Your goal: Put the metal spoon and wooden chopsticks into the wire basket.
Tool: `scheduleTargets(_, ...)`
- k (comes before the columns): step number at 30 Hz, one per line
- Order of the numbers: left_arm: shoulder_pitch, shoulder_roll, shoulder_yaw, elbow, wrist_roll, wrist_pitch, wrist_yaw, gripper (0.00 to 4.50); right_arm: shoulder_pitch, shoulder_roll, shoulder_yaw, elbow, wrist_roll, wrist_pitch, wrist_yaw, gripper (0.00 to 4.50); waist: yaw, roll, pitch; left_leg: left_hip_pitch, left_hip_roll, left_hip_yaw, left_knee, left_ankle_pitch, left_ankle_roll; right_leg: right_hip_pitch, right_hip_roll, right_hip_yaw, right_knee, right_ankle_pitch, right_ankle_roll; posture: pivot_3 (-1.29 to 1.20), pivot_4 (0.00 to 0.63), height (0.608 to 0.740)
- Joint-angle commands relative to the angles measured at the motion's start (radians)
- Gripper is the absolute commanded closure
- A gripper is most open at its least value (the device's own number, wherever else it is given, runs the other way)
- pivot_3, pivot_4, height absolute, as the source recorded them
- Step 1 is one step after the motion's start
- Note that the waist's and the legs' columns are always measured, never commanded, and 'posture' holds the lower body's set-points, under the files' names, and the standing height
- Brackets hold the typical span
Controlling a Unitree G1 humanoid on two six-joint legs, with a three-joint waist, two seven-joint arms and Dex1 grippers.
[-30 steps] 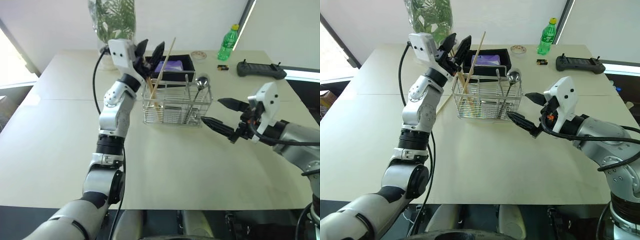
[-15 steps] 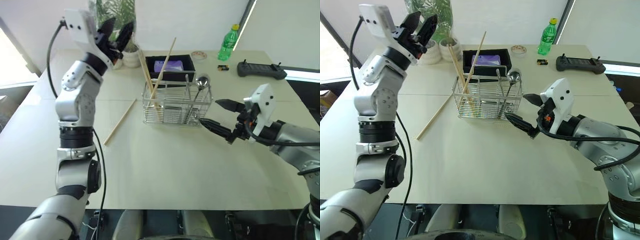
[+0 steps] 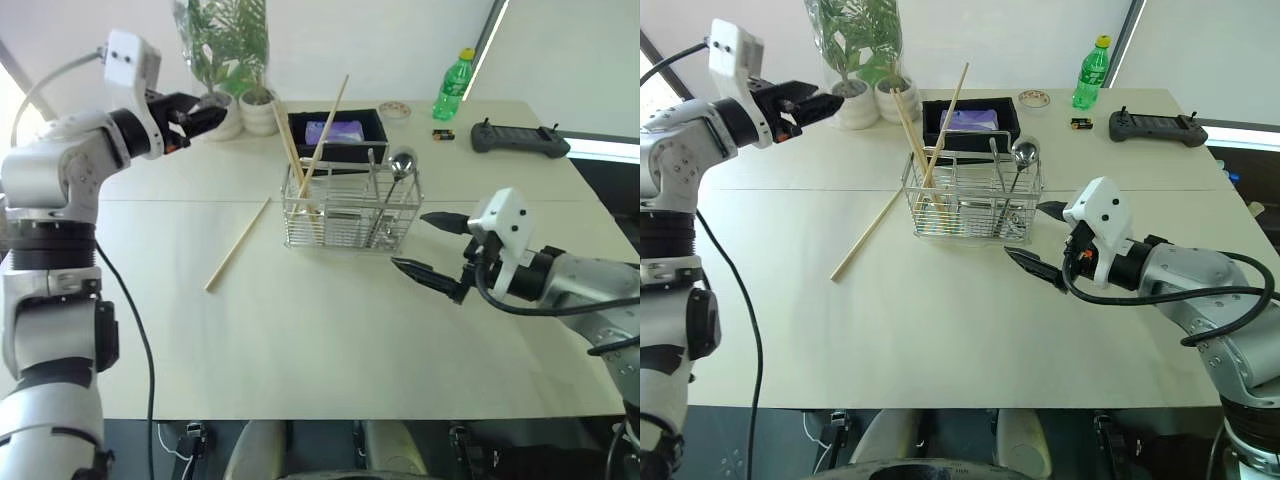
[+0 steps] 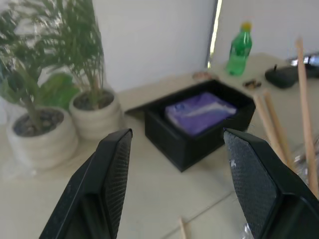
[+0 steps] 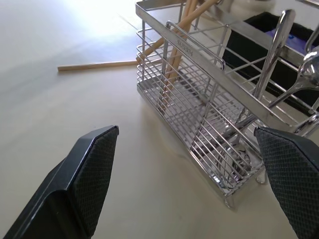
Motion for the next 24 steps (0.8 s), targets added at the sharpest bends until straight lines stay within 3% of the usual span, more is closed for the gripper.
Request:
scheduleTargets(1,-0.034,0.022,-0.068,0.046,0.058,0.074,-0.046,1.47,-0.001,-0.01,-0.027,-0.028,-0.012,-0.031,0.019,0.0,-0.001,0.0,0.0,0.0,0.0,0.0,0.0,0.0,0.0,0.0,0.0,0.0,0.0,0.0,0.0,0.0,0.15,0.716)
scheduleTargets(6,-0.055,0.014,-0.185,0.126,0.12,0.149,-0.139,1.47,0.003,0.009,-0.025,-0.029,-0.02,-0.035,0.002,0.0,-0.012,0.0,0.0,0.0,0.0,0.0,0.0,0.0,0.0,0.0,0.0,0.0,0.0,0.0,0.0,0.0,0.15,0.716)
scheduleTargets(14,-0.25,-0.101,-0.372,0.538,0.32,0.018,-0.298,1.47,0.055,0.069,-0.033,-0.095,0.009,-0.008,-0.063,0.0,-0.011,-0.001,0.0,-0.003,0.0,0.0,0.001,0.0,0.0,-0.002,0.0,-0.001,0.0,0.0,0.0,0.0,0.15,0.716)
scheduleTargets(24,-0.394,-0.242,-0.396,0.87,0.483,-0.13,-0.297,1.47,0.086,0.119,-0.047,-0.145,0.027,0.017,-0.145,0.0,-0.014,-0.001,0.0,-0.002,0.0,0.0,0.0,0.0,0.001,-0.002,0.0,0.0,0.001,0.0,0.0,0.0,0.15,0.716)
